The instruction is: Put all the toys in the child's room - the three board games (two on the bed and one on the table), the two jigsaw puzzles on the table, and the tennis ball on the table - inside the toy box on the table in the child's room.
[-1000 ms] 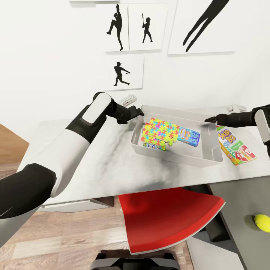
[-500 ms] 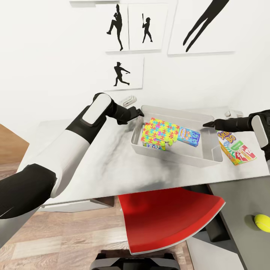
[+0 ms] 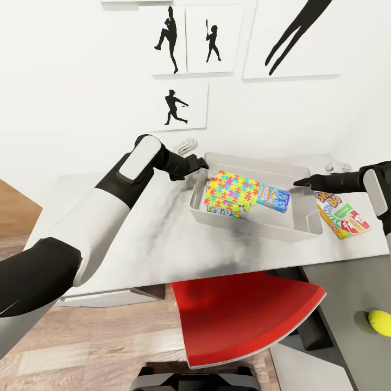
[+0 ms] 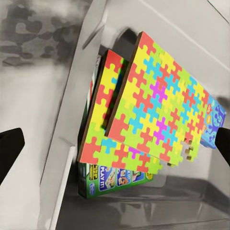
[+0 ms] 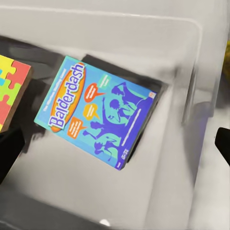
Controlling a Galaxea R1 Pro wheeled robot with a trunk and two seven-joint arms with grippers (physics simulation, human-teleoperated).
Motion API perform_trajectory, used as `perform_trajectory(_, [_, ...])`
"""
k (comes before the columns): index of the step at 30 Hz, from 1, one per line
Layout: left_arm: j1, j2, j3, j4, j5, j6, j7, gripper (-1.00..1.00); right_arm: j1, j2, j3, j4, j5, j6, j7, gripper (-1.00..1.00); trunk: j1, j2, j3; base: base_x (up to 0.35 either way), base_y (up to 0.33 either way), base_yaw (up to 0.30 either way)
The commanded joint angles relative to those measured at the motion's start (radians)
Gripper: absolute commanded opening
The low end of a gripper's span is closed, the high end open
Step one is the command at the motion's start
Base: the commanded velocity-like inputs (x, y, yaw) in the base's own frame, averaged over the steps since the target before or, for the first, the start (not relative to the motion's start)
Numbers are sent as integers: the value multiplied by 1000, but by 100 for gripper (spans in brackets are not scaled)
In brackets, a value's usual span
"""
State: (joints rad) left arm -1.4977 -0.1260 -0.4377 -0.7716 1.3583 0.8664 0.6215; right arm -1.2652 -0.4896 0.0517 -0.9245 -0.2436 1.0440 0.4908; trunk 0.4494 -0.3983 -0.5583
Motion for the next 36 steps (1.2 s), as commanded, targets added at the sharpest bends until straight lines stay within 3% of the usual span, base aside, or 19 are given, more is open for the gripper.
perform_trajectory(1, [-1, 0, -2, -1, 10, -1, 10, 100, -1, -1, 3, 0, -1, 3, 2, 100, 1, -2, -2, 0, 0, 0])
perform_trajectory(22, [0, 1, -2, 12, 4, -1, -26, 100, 2, -5, 2, 0, 2, 3, 1, 100, 1, -2, -2, 0, 0, 0])
perform_trajectory(28, [2, -1, -3, 30, -50, -1, -57, 100, 3, -7, 1, 0, 2, 3, 1, 100, 1, -2, -2, 0, 0, 0])
perform_trajectory(34, [10, -3, -3, 62, -144, -1, -146, 100, 3, -8, 1, 1, 2, 3, 0, 100, 1, -2, -2, 0, 0, 0])
perform_trajectory(36, [11, -3, -3, 72, -160, -2, -165, 100, 5, -8, 1, 2, 2, 3, 0, 100, 1, -2, -2, 0, 0, 0])
